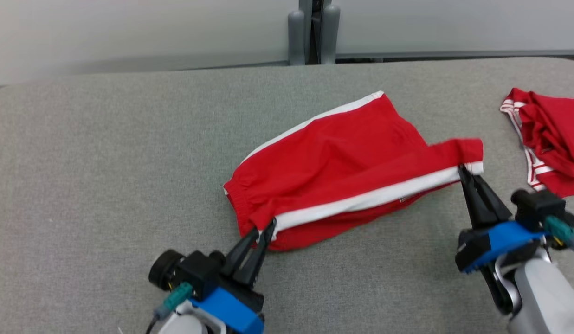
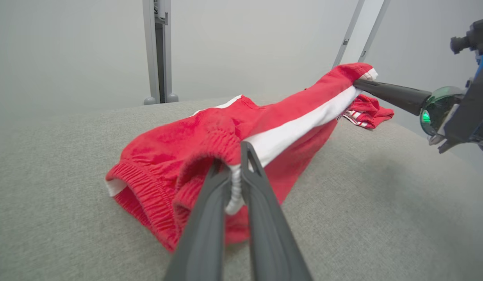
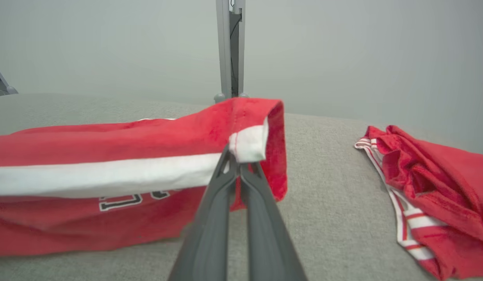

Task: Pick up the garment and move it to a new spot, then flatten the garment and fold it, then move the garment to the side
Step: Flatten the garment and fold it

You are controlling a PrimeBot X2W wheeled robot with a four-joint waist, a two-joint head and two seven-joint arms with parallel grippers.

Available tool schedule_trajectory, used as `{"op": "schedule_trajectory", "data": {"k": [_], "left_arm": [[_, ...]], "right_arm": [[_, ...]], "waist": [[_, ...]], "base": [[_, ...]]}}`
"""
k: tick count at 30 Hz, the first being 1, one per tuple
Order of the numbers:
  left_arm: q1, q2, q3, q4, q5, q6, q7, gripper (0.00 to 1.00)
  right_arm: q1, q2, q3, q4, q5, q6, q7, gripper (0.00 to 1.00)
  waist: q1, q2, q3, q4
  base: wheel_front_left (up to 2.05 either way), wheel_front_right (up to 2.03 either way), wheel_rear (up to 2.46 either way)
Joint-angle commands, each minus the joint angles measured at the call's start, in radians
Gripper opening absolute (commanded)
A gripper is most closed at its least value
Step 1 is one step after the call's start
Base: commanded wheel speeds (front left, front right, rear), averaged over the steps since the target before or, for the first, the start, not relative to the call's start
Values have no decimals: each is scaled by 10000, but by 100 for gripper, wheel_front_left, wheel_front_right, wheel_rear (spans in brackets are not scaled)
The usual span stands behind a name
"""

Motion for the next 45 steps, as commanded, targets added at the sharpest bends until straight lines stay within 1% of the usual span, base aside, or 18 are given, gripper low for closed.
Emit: {"op": "schedule_trajectory", "data": {"k": [1, 4, 11, 16, 22, 23, 24, 25, 26, 30, 36, 41, 45], "left_arm": [[-229, 19, 71, 62, -45, -32, -42, 0], [-910, -22, 204, 337, -34, -38, -42, 0], [-2214, -117, 261, 943, -123, -43, -42, 0], [-2789, -179, 499, 1278, -176, -45, -42, 0], [-3120, -262, 772, 1579, -134, -32, -43, 0], [-3142, -277, 788, 1652, -118, -23, -42, 0], [-3158, -293, 803, 1715, -101, -21, -42, 0], [-3186, -317, 821, 1764, -72, -21, -42, 42], [-3196, -332, 867, 1799, -41, -21, -42, 100], [-2901, -408, 1063, 1747, 85, -22, -42, 100], [-1806, -453, 1682, 974, 405, 123, -42, 100], [-987, -302, 2419, 67, 746, 344, -42, 100], [-626, -232, 3090, -643, 1006, 505, -42, 100]], "right_arm": [[-287, -36, 65, 108, -20, -5, 6, 0], [-1221, -94, 318, 768, -16, -5, 217, 0], [-3201, -92, 852, 2361, 42, -5, 296, 0], [-4294, -4, 1195, 3400, 185, -5, 62, 0], [-5325, 106, 1567, 4562, 281, -6, -206, 0], [-5428, 129, 1621, 4742, 319, -6, -260, 6], [-5534, 124, 1681, 4904, 313, -6, -330, 46], [-5634, 125, 1739, 5023, 313, -6, -432, 100], [-5699, 132, 1778, 5149, 329, -6, -516, 100], [-5673, 70, 1960, 5518, 437, -5, -816, 100], [-5224, -292, 2064, 5777, 611, -5, -1016, 100], [-5034, -541, 1963, 6040, 710, -5, -1032, 100], [-5042, -617, 1881, 6395, 689, -5, -1042, 100]], "waist": [[-1, 0, 306, 110], [-1, 0, 732, 220], [-1, 0, 1537, 489], [-1, 0, 1874, 578], [-1, 0, 2138, 637], [-1, 0, 2158, 651], [-1, 0, 2170, 666], [-1, 0, 2174, 681], [-1, 0, 2166, 694], [-1, 0, 2001, 722], [-1, 0, 1586, 759], [-1, 0, 1440, 889], [-1, 0, 1450, 1059]], "base": [[0, 0, 0], [0, 0, 0], [0, 0, 0], [0, 0, 0], [0, 0, 0], [0, 0, 0], [0, 0, 0], [0, 0, 0], [0, 0, 0], [0, 0, 0], [0, 0, 0], [0, 0, 0], [0, 0, 0]]}}
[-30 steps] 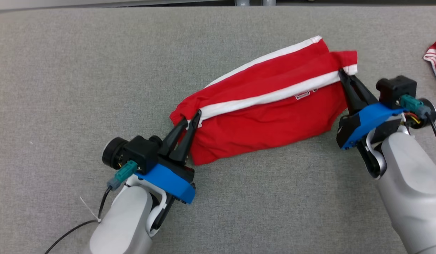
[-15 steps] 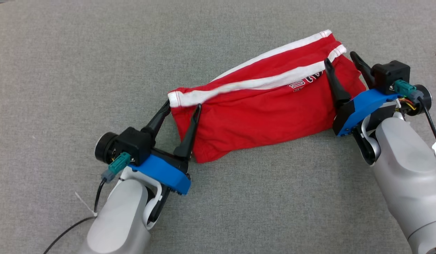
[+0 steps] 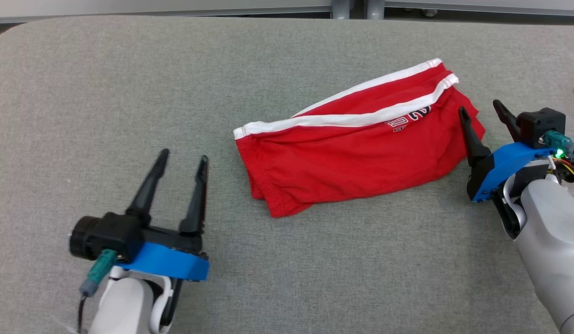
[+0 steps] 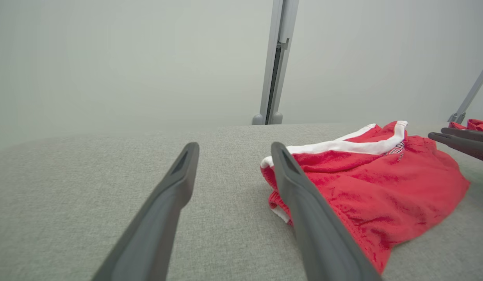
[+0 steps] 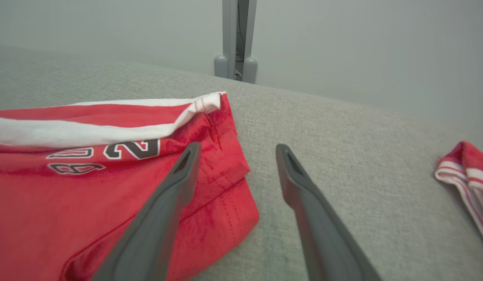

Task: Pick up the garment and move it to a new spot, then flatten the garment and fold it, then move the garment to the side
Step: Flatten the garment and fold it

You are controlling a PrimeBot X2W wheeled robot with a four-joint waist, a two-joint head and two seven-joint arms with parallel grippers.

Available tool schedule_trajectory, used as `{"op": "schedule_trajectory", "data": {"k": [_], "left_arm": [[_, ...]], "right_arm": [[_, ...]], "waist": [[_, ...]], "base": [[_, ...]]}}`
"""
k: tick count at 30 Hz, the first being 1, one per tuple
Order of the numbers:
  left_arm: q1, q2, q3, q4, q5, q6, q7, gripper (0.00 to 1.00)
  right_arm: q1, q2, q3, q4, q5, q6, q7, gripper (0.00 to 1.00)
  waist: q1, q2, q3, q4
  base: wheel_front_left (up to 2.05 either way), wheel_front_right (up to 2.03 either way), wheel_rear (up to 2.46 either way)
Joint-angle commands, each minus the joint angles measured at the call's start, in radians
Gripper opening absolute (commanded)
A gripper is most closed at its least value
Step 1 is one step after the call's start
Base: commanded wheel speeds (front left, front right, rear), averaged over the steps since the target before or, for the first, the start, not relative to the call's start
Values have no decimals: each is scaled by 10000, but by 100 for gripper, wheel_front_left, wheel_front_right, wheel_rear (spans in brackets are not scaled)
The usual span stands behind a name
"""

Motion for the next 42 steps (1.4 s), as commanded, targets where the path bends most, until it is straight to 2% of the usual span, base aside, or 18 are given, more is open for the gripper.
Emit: {"op": "schedule_trajectory", "data": {"k": [1, 6, 14, 15, 16, 17, 24, 28, 35, 42], "left_arm": [[146, 57, 211, -193, 103, 78, -42, 100], [340, -41, 897, -893, 356, 240, -42, 100], [596, -182, 1341, -1335, 641, 298, -41, 100], [615, -194, 1371, -1350, 638, 309, -41, 100], [630, -199, 1397, -1358, 638, 317, -41, 100], [644, -210, 1413, -1353, 639, 319, -41, 100], [816, -241, 1478, -1240, 644, 292, -41, 100], [1132, -239, 1556, -1169, 713, 244, -41, 100], [1868, -238, 1716, -1062, 772, 181, -36, 100], [2378, -238, 1828, -1006, 818, 122, -36, 100]], "right_arm": [[45, -24, -49, 121, 39, -5, -28, 100], [-107, -2, -110, 750, 71, -5, 32, 100], [-274, 254, -23, 1481, 342, -5, 63, 100], [-288, 299, 7, 1543, 416, -5, 95, 38], [-304, 335, 26, 1575, 507, -3, 95, 4], [-309, 353, 73, 1600, 568, -3, 91, 0], [17, 343, 164, 1353, 1022, -5, -15, 0], [673, 356, -4, 708, 1296, -5, -44, 0], [2735, 272, -837, -1020, 1457, -5, -51, 0], [4293, 108, -1992, -2039, 1202, -5, -51, 0]], "waist": [[1, -1, 36, 77], [1, -1, 170, 290], [1, -1, 279, 503], [1, -1, 279, 518], [1, -1, 273, 527], [1, -1, 261, 533], [1, -1, -84, 362], [1, -1, -565, 42], [1, -1, -1331, -574], [1, -1, -1888, -948]], "base": [[0, 0, 0], [0, 0, 0], [0, 0, 0], [0, 0, 0], [0, 0, 0], [0, 0, 0], [0, 0, 0], [0, 0, 0], [0, 0, 0], [0, 0, 0]]}}
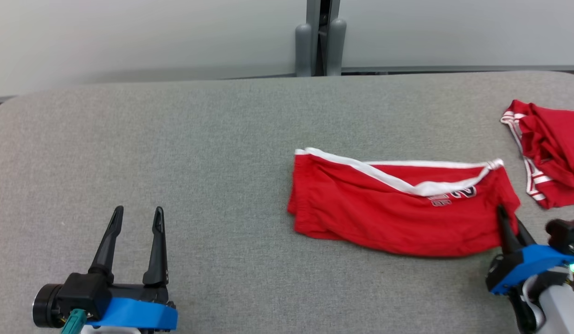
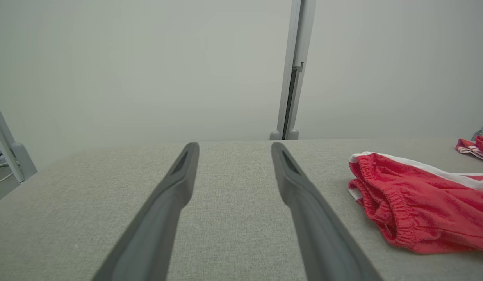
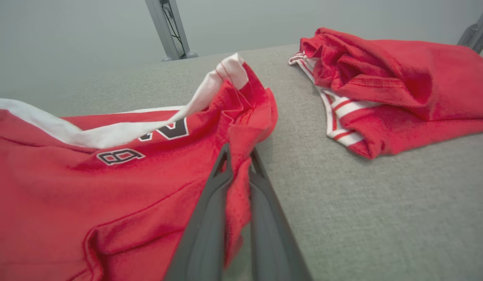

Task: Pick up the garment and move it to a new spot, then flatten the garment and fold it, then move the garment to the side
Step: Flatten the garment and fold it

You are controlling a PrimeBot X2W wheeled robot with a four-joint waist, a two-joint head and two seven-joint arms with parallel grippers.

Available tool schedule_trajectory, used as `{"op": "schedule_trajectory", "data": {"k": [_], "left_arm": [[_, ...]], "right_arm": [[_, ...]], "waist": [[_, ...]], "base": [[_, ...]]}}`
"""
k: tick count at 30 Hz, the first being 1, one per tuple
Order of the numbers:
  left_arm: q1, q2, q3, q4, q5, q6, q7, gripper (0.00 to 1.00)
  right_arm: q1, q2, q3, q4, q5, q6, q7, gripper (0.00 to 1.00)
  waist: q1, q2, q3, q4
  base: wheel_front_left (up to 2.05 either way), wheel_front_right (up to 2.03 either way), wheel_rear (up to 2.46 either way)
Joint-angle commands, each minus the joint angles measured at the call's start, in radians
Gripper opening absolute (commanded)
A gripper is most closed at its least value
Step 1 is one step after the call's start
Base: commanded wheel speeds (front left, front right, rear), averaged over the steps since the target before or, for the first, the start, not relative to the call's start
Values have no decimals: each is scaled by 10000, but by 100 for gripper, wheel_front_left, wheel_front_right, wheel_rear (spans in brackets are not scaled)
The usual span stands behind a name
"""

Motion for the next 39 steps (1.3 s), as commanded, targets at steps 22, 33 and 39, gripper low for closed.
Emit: {"op": "schedule_trajectory", "data": {"k": [22, 33, 39], "left_arm": [[242, 33, -14, 41, 38, -61, -28, 100], [152, 33, -177, 57, -113, 33, -28, 100], [100, 33, -241, 52, -206, 97, -28, 100]], "right_arm": [[-883, 976, 128, -1121, -1060, -5, -21, 0], [-1545, 1943, 2091, -1036, -919, -5, -21, 0], [-1368, 2129, 3086, -773, -705, -5, -21, 0]], "waist": [[1, 0, -454, 70], [1, 0, -378, 494], [1, 0, -282, 661]], "base": [[0, 0, 0], [0, 0, 0], [0, 0, 0]]}}
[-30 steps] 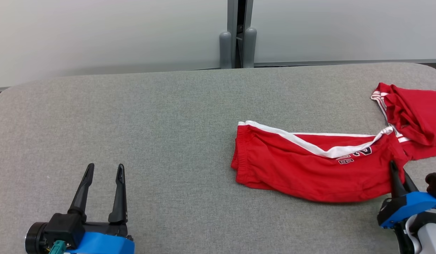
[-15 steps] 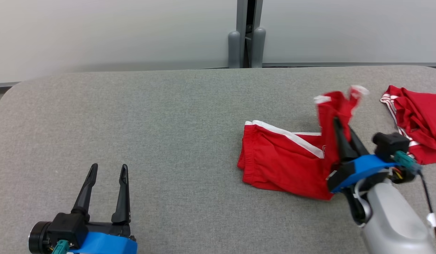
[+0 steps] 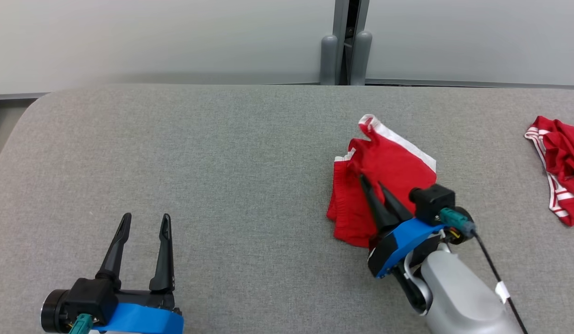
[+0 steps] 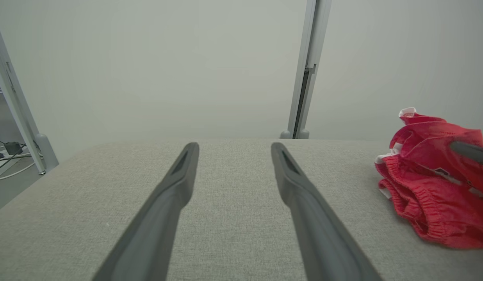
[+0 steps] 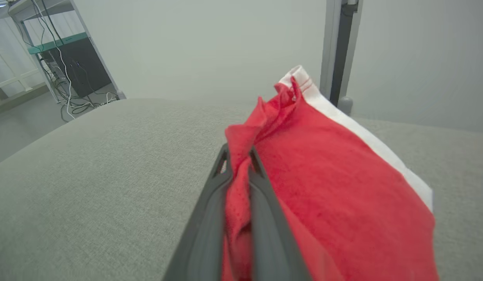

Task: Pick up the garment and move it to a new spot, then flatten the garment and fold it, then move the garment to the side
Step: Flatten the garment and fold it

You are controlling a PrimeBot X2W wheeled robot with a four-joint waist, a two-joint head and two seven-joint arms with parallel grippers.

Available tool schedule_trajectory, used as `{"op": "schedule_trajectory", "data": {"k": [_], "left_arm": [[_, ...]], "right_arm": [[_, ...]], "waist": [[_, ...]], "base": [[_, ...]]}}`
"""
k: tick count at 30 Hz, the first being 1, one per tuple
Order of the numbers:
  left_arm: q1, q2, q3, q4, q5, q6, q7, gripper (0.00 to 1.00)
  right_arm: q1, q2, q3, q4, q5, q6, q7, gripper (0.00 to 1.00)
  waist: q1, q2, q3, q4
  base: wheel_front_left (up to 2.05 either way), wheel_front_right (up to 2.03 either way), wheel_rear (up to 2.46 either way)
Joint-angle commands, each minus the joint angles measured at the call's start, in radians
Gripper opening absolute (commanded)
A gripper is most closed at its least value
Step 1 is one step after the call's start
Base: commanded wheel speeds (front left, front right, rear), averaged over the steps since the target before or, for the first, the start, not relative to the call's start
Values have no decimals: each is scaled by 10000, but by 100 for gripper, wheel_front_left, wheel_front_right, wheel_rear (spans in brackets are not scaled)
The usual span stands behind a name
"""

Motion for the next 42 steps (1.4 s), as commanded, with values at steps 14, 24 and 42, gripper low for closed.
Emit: {"op": "schedule_trajectory", "data": {"k": [14, 24, 42], "left_arm": [[-167, 32, -134, 74, -139, 102, -28, 100], [-105, 32, -67, 90, -126, 117, -28, 100], [472, 32, 165, 153, 209, -44, -28, 100]], "right_arm": [[417, -21, 1569, 478, 492, -5, -8, 0], [836, -350, 433, -1170, -177, -5, -7, 100], [3813, -322, -3384, -4922, -1671, -5, -7, 100]], "waist": [[0, 0, 138, 159], [0, 0, 35, 59], [0, 0, -912, -1114]], "base": [[0, 0, 0], [0, 0, 0], [0, 0, 0]]}}
